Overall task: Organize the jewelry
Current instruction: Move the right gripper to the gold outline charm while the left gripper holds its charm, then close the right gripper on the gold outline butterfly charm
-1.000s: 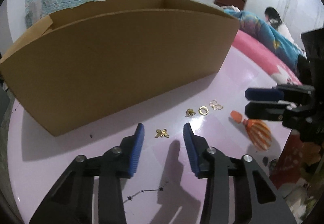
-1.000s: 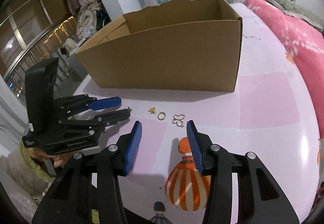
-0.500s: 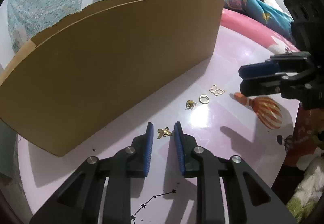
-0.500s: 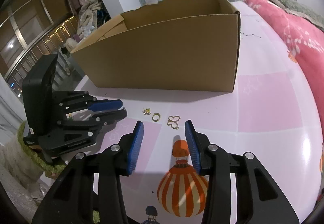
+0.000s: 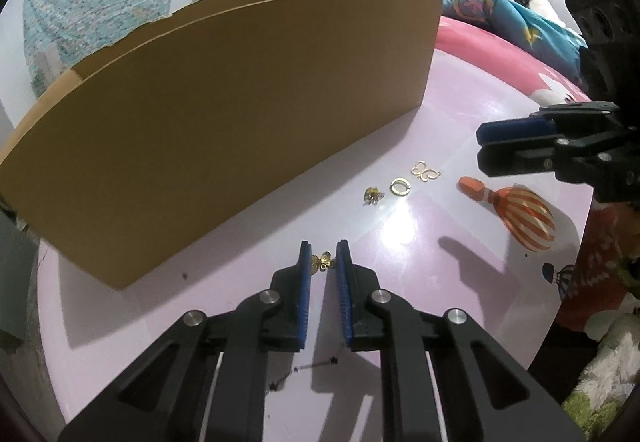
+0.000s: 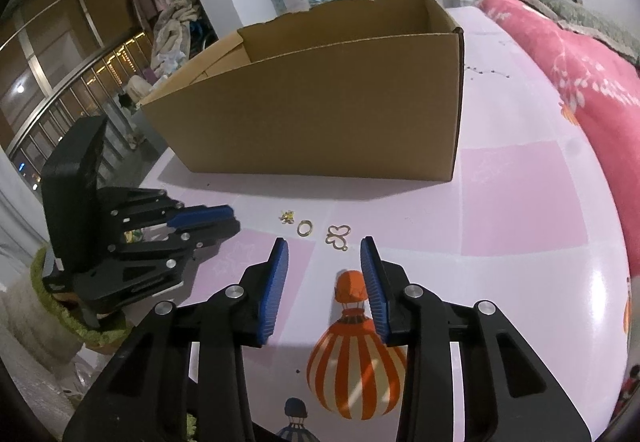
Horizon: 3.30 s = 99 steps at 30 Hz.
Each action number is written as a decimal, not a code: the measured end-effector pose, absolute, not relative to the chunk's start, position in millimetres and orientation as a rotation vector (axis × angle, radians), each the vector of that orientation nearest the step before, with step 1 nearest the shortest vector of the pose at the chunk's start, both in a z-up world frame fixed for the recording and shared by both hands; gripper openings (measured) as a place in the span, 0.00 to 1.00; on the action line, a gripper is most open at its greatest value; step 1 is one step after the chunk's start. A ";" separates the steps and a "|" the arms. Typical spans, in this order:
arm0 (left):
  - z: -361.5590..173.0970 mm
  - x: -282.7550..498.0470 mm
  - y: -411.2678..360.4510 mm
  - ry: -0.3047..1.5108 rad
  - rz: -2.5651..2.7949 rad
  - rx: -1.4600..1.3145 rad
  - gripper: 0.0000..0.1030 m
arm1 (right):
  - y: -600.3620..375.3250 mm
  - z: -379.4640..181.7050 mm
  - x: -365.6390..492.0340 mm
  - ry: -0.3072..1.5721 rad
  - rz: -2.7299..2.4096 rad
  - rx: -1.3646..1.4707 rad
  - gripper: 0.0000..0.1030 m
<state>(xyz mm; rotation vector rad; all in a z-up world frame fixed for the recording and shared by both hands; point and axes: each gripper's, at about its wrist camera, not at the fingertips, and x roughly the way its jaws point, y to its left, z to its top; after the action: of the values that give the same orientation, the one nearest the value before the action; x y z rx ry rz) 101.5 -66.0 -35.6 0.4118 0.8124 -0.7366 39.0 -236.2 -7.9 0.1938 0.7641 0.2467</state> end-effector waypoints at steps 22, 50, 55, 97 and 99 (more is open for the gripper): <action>-35.8 92.7 -41.2 0.833 -0.697 0.324 0.12 | -216.6 -12.9 87.1 0.791 0.405 -0.137 0.28; -35.7 94.3 -38.0 0.832 -0.702 0.310 0.12 | -200.9 -21.0 58.9 0.841 0.319 -0.223 0.12; -36.0 93.0 -37.3 0.831 -0.703 0.311 0.12 | -198.3 -21.3 63.9 0.847 0.329 -0.229 0.16; -37.0 91.6 -40.4 0.825 -0.700 0.315 0.12 | -200.9 -27.3 77.2 0.912 0.353 -0.200 0.13; -37.2 91.7 -40.4 0.825 -0.700 0.314 0.12 | -202.3 -28.0 77.1 0.910 0.356 -0.180 0.13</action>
<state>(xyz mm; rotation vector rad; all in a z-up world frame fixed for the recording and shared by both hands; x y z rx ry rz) 91.7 -40.4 -37.2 0.3142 0.8249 -0.7001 77.1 -202.3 -28.0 -0.1805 0.9096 0.3563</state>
